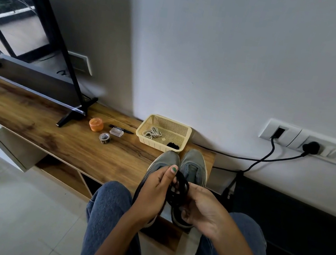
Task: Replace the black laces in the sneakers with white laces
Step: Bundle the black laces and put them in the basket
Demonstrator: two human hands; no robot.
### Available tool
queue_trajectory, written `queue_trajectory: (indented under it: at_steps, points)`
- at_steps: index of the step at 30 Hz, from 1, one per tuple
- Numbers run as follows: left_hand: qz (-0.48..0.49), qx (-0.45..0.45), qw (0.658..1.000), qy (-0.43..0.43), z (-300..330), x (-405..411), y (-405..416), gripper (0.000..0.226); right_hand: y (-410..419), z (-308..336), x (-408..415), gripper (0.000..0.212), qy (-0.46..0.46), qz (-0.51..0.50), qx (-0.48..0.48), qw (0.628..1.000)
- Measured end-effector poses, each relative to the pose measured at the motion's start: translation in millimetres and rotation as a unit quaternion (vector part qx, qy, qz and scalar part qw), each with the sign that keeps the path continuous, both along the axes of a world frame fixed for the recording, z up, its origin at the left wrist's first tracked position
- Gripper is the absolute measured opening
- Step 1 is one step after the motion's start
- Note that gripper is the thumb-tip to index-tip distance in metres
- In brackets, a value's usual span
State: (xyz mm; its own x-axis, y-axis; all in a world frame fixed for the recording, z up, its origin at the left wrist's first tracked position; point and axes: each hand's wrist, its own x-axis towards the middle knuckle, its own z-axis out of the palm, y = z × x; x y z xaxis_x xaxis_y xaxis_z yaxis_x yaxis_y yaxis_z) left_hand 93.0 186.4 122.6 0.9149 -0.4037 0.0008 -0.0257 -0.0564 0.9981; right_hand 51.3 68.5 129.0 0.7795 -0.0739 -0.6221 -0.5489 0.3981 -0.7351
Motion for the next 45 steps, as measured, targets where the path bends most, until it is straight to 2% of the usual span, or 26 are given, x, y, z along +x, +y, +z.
queue_trajectory:
  at_steps: [2,4,8,13,15,17,19,21,23,27,29,32,36,38,42,45]
  points:
    - [0.009,-0.009,1.000,0.011,0,0,0,0.036,0,1,0,0.015,-0.024,-0.013,-0.002,1.000]
    - [0.018,-0.019,1.000,0.015,1,0,0,0.036,-3,2,-1,0.023,-0.068,-0.032,-0.004,0.997]
    - [0.017,-0.033,0.998,0.057,4,1,2,0.037,-6,7,-3,0.045,-0.134,-0.006,-0.105,0.985]
    - [0.007,-0.141,0.973,0.181,11,0,-1,0.055,-10,4,-3,0.018,-0.156,-0.012,-0.178,0.972]
    - [0.019,-0.162,0.964,0.209,12,0,-2,0.048,-9,0,-2,0.014,-0.177,-0.004,-0.212,0.961]
    - [0.022,-0.168,0.959,0.228,10,0,-2,0.040,-8,-4,-3,0.020,-0.234,0.005,-0.318,0.919]
    - [0.014,-0.160,0.958,0.237,9,0,0,0.037,-7,-7,-3,0.029,-0.321,0.022,-0.441,0.838]
    - [0.011,-0.143,0.960,0.240,8,0,1,0.036,-8,-9,-3,0.029,-0.389,0.046,-0.505,0.769]
    - [0.003,-0.122,0.966,0.230,9,-1,2,0.036,-7,-8,0,0.021,-0.416,0.059,-0.523,0.742]
    - [-0.010,-0.096,0.971,0.218,10,-3,0,0.037,-4,-2,3,0.014,-0.442,0.037,-0.543,0.713]
    - [-0.010,-0.086,0.974,0.211,9,-3,0,0.038,-4,1,1,0.010,-0.434,0.034,-0.543,0.718]
    - [0.010,-0.055,0.978,0.200,6,-1,1,0.048,-5,7,-3,0.005,-0.412,0.050,-0.518,0.748]
    - [0.040,0.004,0.992,0.121,-1,0,3,0.059,-6,19,-8,0.003,-0.400,0.069,-0.450,0.795]
    - [0.039,0.021,0.996,0.079,-3,0,3,0.056,-7,24,-9,0.007,-0.398,0.063,-0.417,0.815]
    - [0.013,0.024,0.999,0.034,-1,0,2,0.052,-8,27,-5,0.007,-0.392,0.000,-0.370,0.842]
    - [-0.004,0.018,0.999,0.037,-1,0,3,0.042,-10,23,2,0.009,-0.367,-0.096,-0.331,0.864]
